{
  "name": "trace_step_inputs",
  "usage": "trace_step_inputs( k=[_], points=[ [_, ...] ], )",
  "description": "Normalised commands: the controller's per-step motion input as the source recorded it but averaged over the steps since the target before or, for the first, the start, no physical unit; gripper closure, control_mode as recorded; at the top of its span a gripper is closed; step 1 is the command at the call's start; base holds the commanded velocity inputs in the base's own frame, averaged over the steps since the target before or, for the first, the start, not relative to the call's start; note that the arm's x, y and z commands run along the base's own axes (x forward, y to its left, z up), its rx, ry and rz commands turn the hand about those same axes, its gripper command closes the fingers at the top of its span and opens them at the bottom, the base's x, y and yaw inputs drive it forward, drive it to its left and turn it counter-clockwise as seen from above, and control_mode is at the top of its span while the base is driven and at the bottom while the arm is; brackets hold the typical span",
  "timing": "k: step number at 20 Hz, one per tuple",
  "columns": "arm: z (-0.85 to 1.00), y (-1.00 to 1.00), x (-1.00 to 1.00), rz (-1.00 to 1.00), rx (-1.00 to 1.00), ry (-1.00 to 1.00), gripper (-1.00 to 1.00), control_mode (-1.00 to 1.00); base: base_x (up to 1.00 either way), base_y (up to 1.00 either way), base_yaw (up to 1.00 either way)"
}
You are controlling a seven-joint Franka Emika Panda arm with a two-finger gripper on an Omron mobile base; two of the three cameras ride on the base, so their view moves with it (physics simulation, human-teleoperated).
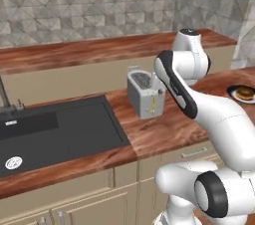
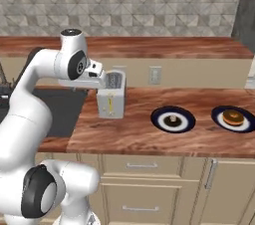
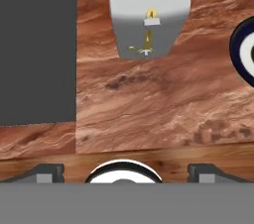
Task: Move the dessert items from the plate to the tray.
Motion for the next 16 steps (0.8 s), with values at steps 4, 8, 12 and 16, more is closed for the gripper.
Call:
trace_step_inputs(
  k=[4,8,12,16],
  points=[
    [0.0,0.0,0.0,0.0,0.0,0.0,-1.0,1.0,0.01,-1.0,0.05],
    [0.0,0.0,0.0,0.0,0.0,0.0,-1.0,1.0,0.19,-0.98,0.03],
    [0.0,0.0,0.0,0.0,0.0,0.0,-1.0,1.0,0.36,-0.67,0.04],
    [0.0,0.0,0.0,0.0,0.0,0.0,-1.0,1.0,0.33,-0.48,0.01]
  ],
)
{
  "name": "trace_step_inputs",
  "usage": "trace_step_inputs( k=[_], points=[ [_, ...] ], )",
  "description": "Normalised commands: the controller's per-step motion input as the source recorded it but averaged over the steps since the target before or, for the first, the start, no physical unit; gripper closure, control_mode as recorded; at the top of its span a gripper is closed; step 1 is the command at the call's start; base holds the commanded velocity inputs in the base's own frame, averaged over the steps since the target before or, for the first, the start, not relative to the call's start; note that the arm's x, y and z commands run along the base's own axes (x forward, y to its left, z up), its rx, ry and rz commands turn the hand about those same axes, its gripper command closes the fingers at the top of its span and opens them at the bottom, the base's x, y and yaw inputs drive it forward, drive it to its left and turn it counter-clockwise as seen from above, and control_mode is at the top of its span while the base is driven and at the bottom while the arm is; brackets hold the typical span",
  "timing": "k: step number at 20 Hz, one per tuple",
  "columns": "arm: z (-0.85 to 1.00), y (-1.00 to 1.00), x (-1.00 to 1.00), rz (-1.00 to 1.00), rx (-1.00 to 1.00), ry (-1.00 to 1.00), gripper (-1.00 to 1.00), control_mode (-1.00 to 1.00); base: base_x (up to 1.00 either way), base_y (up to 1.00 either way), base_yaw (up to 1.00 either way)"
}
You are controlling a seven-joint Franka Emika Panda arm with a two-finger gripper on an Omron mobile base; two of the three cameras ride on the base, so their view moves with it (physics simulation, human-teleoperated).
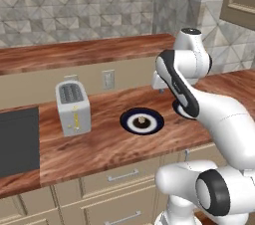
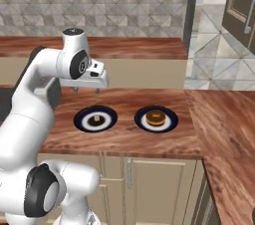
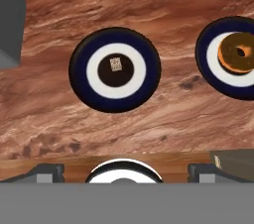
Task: Move the dessert items from the plate to the tray.
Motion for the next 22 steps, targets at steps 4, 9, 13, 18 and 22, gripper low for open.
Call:
trace_step_inputs(
  k=[4,9,13,18,22],
  points=[
    [0.0,0.0,0.0,0.0,0.0,0.0,-1.0,1.0,0.42,-0.08,0.0],
    [0.0,0.0,0.0,0.0,0.0,0.0,-1.0,1.0,0.7,0.0,0.0],
    [0.0,0.0,0.0,0.0,0.0,0.0,-1.0,1.0,0.34,0.0,0.0],
    [0.0,0.07,0.2,0.0,-0.01,0.05,-1.0,-1.0,0.0,0.0,0.0],
    [0.0,0.55,0.68,-0.04,-0.12,0.21,-1.0,-1.0,0.0,0.0,0.0]
  ],
)
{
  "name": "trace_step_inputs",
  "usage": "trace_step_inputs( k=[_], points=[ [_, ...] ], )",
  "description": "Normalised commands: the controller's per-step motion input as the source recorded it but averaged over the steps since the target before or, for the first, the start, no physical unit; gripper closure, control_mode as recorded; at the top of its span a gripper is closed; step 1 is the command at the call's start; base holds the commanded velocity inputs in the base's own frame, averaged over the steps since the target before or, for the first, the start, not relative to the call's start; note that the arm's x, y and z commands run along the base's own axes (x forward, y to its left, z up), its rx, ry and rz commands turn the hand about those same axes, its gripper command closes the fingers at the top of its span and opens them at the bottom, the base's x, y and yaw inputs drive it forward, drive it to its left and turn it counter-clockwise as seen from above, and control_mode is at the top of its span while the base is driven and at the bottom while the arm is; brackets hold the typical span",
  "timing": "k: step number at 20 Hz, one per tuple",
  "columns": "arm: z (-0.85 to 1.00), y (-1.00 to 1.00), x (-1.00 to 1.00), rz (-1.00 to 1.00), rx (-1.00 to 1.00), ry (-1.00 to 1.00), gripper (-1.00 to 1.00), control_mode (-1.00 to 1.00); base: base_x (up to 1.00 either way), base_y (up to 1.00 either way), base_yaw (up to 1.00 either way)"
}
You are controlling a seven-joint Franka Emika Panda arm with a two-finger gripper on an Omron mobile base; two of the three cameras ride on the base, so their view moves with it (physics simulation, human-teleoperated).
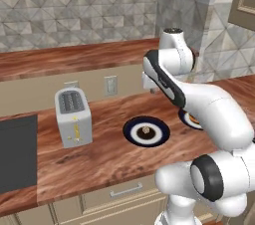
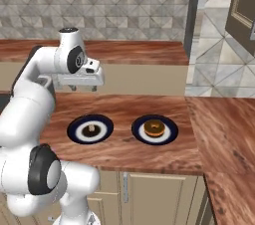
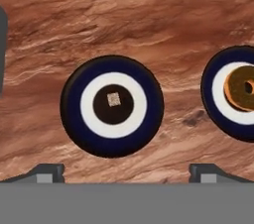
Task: Move the dessert items from the plate to the tray.
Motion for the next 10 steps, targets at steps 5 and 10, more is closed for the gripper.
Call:
trace_step_inputs(
  k=[5,10],
  points=[
    [-0.4,0.31,0.48,0.0,-0.01,0.12,-1.0,-1.0,0.0,0.0,0.0],
    [-0.58,0.09,0.36,0.0,0.0,0.0,-1.0,-1.0,0.0,0.0,0.0]
  ],
)
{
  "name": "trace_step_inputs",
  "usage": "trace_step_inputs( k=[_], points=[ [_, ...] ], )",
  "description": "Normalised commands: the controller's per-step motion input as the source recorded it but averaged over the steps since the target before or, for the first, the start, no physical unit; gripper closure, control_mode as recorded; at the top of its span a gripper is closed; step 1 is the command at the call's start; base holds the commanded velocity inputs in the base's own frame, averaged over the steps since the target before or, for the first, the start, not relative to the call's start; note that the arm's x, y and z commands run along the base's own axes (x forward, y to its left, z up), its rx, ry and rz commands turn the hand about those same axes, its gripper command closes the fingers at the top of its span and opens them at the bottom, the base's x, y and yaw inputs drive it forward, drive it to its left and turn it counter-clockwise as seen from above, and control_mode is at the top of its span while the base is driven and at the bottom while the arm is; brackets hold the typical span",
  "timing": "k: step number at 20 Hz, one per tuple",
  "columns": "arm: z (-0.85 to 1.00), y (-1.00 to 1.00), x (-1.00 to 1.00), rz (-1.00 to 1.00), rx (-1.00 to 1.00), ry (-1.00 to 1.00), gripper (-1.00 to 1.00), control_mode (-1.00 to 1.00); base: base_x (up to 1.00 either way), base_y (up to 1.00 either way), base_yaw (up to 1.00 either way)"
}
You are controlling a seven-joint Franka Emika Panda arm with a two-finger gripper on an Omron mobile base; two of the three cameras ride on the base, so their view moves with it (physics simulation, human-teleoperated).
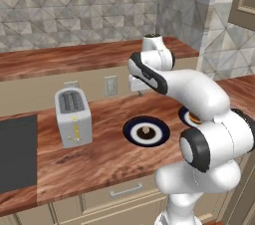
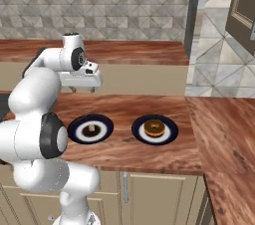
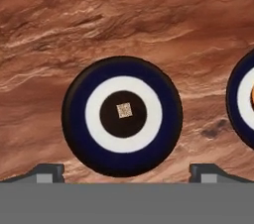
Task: Move the dessert items from the plate to the tray.
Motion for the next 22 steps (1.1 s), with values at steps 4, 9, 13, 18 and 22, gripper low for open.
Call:
trace_step_inputs(
  k=[4,9,13,18,22],
  points=[
    [-0.67,0.1,0.38,0.0,0.0,-0.02,-1.0,-1.0,0.0,0.0,0.0],
    [-0.65,0.0,0.01,0.0,0.0,-0.01,-1.0,-1.0,0.0,0.0,0.0],
    [-0.5,0.0,0.0,0.0,0.0,0.0,-1.0,-1.0,0.0,0.0,0.0],
    [-0.59,0.0,0.0,0.0,0.0,0.0,-1.0,-1.0,0.0,0.0,0.0],
    [-0.66,0.0,0.0,0.0,0.0,0.01,-1.0,-1.0,0.0,0.0,0.0]
  ],
)
